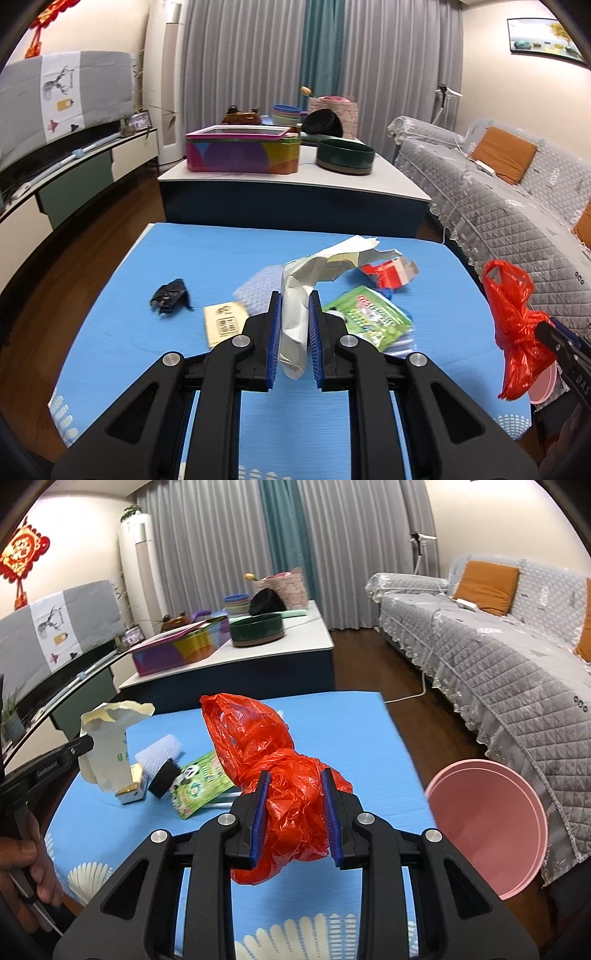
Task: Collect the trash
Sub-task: 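Carry the red bag and white paper to the pink bin and release both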
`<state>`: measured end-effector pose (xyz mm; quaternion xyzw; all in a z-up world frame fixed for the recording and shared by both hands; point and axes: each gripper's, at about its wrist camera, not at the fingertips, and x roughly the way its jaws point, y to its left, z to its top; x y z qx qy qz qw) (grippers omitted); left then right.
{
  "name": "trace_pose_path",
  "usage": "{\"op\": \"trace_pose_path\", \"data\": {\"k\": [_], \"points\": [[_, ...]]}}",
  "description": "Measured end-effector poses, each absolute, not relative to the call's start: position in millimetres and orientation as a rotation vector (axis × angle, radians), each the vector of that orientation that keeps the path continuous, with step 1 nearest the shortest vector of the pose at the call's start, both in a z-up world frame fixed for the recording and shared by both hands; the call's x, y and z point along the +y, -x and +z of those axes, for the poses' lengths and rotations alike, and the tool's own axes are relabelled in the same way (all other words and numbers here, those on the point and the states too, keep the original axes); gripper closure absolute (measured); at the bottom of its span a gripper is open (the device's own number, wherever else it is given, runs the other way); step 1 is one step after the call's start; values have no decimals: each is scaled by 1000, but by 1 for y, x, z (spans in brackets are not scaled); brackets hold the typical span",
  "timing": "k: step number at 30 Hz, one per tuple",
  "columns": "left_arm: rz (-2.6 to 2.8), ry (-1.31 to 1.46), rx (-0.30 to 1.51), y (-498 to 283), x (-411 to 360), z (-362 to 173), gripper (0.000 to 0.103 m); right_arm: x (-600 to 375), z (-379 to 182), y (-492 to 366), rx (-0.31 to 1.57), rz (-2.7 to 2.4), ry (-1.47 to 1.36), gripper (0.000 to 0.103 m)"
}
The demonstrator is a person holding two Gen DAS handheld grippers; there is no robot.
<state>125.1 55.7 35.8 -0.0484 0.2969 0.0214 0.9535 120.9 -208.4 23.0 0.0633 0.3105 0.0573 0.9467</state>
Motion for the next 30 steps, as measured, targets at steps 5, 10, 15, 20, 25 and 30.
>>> {"op": "trace_pose_path", "data": {"k": [5, 10, 15, 20, 25, 30], "points": [[15, 90, 601, -128, 44, 36, 89, -224, 26, -120, 617, 76, -142, 75], [-26, 81, 599, -130, 27, 36, 89, -239, 28, -119, 606, 40, -155, 75], [-75, 75, 589, -132, 8, 38, 89, -255, 30, -117, 595, -1, -164, 75], [-123, 65, 586, -134, -14, 38, 89, -277, 32, -115, 584, -49, -181, 75], [-176, 56, 587, -137, -38, 36, 89, -303, 32, -113, 578, -104, -202, 75], [-229, 47, 588, -140, -65, 36, 89, -328, 30, -109, 570, -155, -218, 75]]}}
